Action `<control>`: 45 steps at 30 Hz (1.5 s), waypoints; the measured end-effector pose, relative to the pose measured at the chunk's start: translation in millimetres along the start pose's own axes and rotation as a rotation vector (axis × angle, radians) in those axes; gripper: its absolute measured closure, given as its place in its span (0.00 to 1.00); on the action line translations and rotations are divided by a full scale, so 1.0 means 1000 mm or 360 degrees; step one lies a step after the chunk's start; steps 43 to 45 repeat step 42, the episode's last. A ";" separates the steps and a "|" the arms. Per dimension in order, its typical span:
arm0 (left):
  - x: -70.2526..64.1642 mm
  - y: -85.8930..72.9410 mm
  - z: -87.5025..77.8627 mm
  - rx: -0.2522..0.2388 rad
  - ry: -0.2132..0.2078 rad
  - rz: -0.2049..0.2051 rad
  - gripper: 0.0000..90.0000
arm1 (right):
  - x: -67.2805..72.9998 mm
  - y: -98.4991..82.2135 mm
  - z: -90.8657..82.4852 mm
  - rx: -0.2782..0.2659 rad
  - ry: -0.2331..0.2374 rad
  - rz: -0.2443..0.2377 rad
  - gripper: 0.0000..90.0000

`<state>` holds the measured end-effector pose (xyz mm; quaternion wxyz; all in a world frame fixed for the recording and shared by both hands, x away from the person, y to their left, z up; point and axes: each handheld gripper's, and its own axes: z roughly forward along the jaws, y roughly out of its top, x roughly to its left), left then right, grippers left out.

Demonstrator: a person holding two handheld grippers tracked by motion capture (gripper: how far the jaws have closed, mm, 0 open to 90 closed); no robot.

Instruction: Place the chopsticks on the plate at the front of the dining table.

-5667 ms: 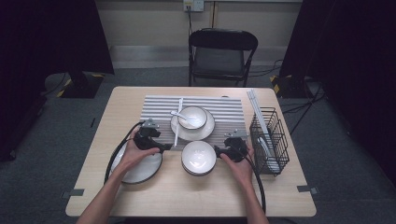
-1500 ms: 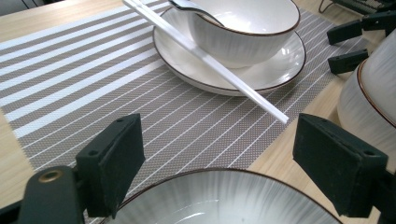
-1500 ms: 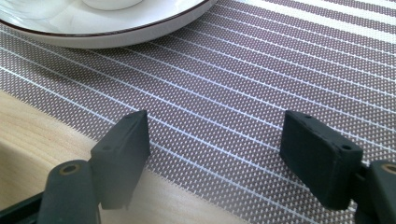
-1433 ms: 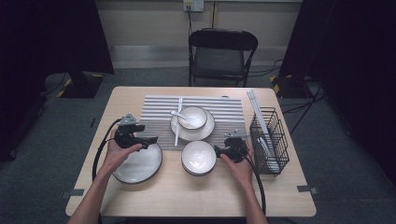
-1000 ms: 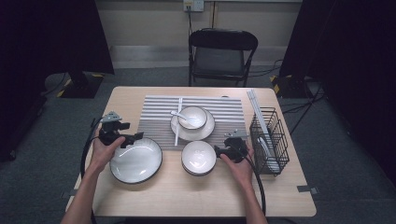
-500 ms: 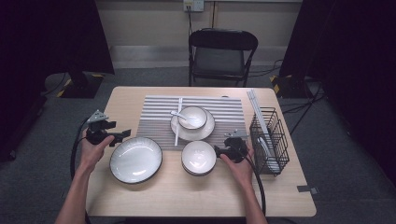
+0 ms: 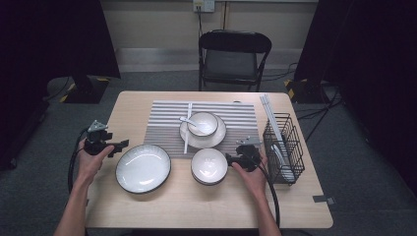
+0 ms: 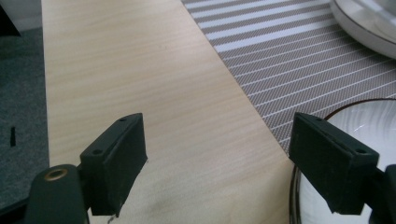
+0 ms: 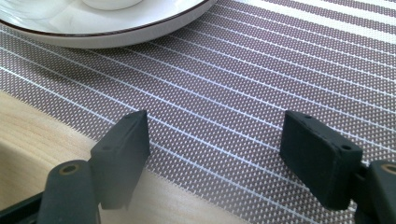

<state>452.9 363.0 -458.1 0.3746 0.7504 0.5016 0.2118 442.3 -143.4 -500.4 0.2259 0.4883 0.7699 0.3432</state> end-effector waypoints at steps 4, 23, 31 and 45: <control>0.004 -0.005 0.004 0.0027 0.0010 -0.0011 0.21 | 0.000 0.000 0.000 0.0000 0.0000 0.0000 0.26; 0.015 -0.028 0.025 0.0184 0.0185 0.0038 0.18 | 0.000 0.000 0.000 0.0000 0.0000 -0.0001 0.26; 0.020 -0.034 0.026 0.0108 0.0133 0.0003 0.16 | 0.000 0.000 0.000 0.0000 0.0000 0.0000 0.26; 0.023 -0.034 0.027 0.0104 0.0114 0.0027 0.12 | 0.000 0.000 0.000 0.0000 0.0000 0.0000 0.26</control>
